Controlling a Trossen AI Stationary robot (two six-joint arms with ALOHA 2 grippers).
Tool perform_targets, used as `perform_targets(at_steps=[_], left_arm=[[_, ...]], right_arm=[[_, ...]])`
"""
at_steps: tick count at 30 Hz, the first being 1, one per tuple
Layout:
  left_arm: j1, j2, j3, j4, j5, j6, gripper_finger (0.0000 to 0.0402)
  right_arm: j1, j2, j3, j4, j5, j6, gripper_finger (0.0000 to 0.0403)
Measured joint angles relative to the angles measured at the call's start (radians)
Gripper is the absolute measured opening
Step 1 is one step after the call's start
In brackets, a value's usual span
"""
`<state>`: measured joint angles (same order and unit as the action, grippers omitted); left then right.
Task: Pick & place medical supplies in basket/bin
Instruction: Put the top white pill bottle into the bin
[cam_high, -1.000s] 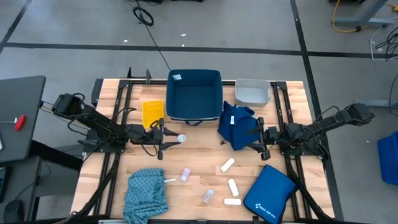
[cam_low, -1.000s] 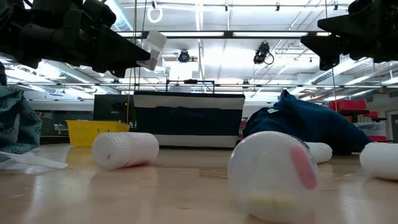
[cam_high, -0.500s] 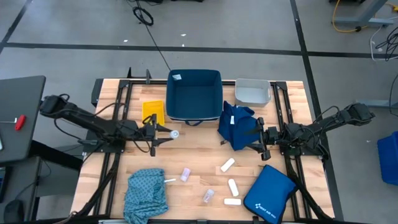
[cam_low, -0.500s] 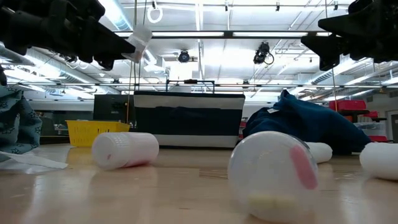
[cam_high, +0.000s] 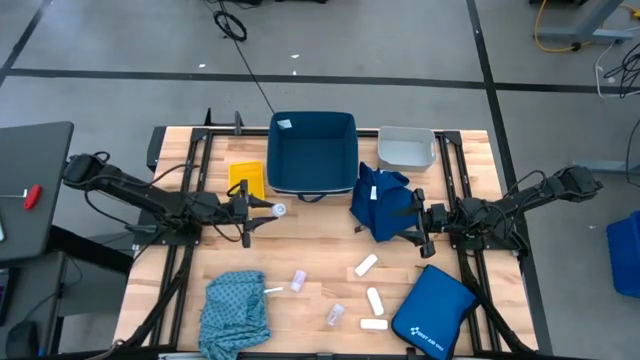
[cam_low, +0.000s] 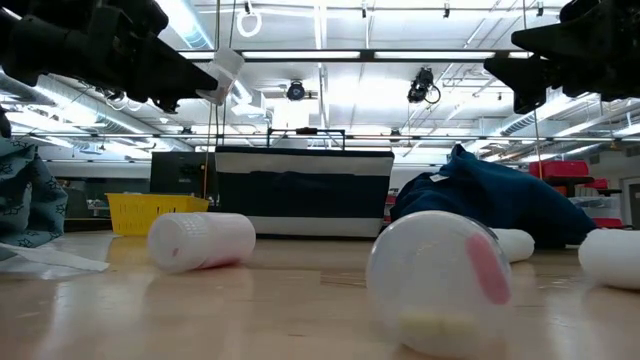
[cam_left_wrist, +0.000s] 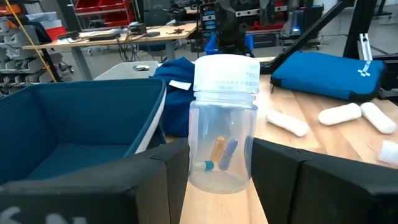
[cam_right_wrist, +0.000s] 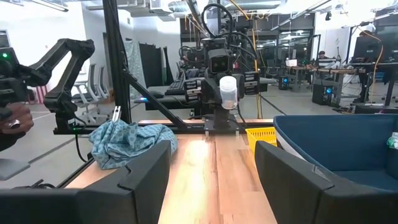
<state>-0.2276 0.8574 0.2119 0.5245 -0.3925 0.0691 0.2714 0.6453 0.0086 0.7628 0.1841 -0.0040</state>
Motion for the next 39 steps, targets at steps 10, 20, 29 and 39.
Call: perform_targets(at_steps=[10,20,29,39], left_arm=[[0.000,0.000,0.000,-0.009,-0.021,0.001,0.0146],[0.000,0.000,0.000,-0.016,-0.021,-0.001,0.0146],[0.000,-0.063,0.000,-0.155,-0.178,-0.063,0.0146],[0.000,-0.316,0.000,-0.485,-0.394,-0.224,0.0146]], right_arm=[[0.000,0.000,0.000,-0.001,0.000,0.000,0.0243],[0.000,0.000,0.000,-0.001,0.000,0.000,0.0243],[0.000,0.000,0.000,-0.004,0.000,0.001,0.0243],[0.000,0.000,0.000,-0.028,0.000,0.015,0.0243]])
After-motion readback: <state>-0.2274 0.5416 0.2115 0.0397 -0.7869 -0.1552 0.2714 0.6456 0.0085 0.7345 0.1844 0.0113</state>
